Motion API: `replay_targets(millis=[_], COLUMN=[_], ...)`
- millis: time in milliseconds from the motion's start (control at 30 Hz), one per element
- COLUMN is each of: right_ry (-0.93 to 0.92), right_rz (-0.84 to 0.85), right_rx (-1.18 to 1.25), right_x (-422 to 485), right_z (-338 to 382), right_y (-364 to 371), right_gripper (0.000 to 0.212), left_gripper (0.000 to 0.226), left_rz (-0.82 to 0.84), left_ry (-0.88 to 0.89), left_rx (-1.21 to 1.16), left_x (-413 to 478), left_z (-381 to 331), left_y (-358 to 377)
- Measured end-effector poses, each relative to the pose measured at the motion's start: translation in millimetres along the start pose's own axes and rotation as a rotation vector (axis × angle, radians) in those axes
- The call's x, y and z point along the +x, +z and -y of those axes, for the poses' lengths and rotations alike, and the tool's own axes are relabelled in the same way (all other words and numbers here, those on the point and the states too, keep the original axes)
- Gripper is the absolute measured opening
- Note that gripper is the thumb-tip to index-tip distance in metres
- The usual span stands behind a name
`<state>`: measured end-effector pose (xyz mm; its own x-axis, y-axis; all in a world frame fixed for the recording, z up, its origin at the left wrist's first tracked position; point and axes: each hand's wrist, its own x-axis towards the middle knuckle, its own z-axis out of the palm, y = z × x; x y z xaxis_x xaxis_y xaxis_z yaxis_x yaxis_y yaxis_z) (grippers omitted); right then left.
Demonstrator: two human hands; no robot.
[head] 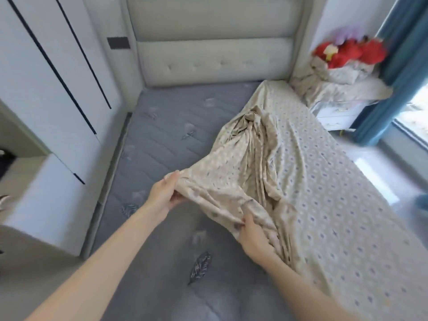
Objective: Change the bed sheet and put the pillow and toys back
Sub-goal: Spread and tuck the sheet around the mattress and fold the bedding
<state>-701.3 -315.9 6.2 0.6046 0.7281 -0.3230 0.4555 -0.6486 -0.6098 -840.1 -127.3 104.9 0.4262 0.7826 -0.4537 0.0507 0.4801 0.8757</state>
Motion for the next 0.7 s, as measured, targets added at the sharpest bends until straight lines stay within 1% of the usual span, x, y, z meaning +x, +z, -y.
replay_targets(millis=[67,100,200,267,333,400,433,467,533,567,600,633,700], right_ry=[0.027,0.053,0.19,0.253,0.252,0.218,0.192,0.166,0.121,0.098,0.066,0.039,-0.003], right_rz=[-0.014,-0.021,-0.039,0.007,0.051,0.077,0.098,0.112,0.118,0.115,0.119,0.143,0.219], right_rx=[0.062,0.106,0.336,0.423,0.44,0.502,0.548,0.587,0.638,0.656,0.653,0.641,0.674], right_x=[-19,-28,-52,-63,-75,-90,-93,-100,-110,-115,-120,-125,-136], right_z=[13,23,54,71,83,92,95,99,106,109,113,115,119], right_y=[9,13,17,12,3,-7,-12,-17,-28,-32,-36,-39,-47], right_gripper=[0.009,0.005,0.011,0.014,0.012,0.01,0.01,0.011,0.022,0.029,0.035,0.038,0.042], left_gripper=[0.018,0.018,0.017,0.022,0.025,0.017,0.024,0.042,0.084,0.098,0.105,0.106,0.102], left_rz=[0.013,0.035,0.059,0.07,0.106,0.131,0.149,0.197,0.377,0.476,0.557,0.608,0.642], left_ry=[0.018,0.024,0.008,-0.02,-0.034,-0.003,0.035,0.086,0.201,0.259,0.326,0.4,0.513], left_rx=[0.03,0.054,0.15,0.231,0.269,0.271,0.304,0.375,0.557,0.67,0.803,0.94,1.106], left_x=[0,-2,-5,-6,-14,-29,-33,-40,-52,-58,-64,-70,-80], left_z=[-4,-7,-11,-12,-12,-7,-3,2,12,18,22,26,32], left_y=[-17,-26,-53,-64,-67,-67,-67,-68,-68,-68,-66,-63,-58])
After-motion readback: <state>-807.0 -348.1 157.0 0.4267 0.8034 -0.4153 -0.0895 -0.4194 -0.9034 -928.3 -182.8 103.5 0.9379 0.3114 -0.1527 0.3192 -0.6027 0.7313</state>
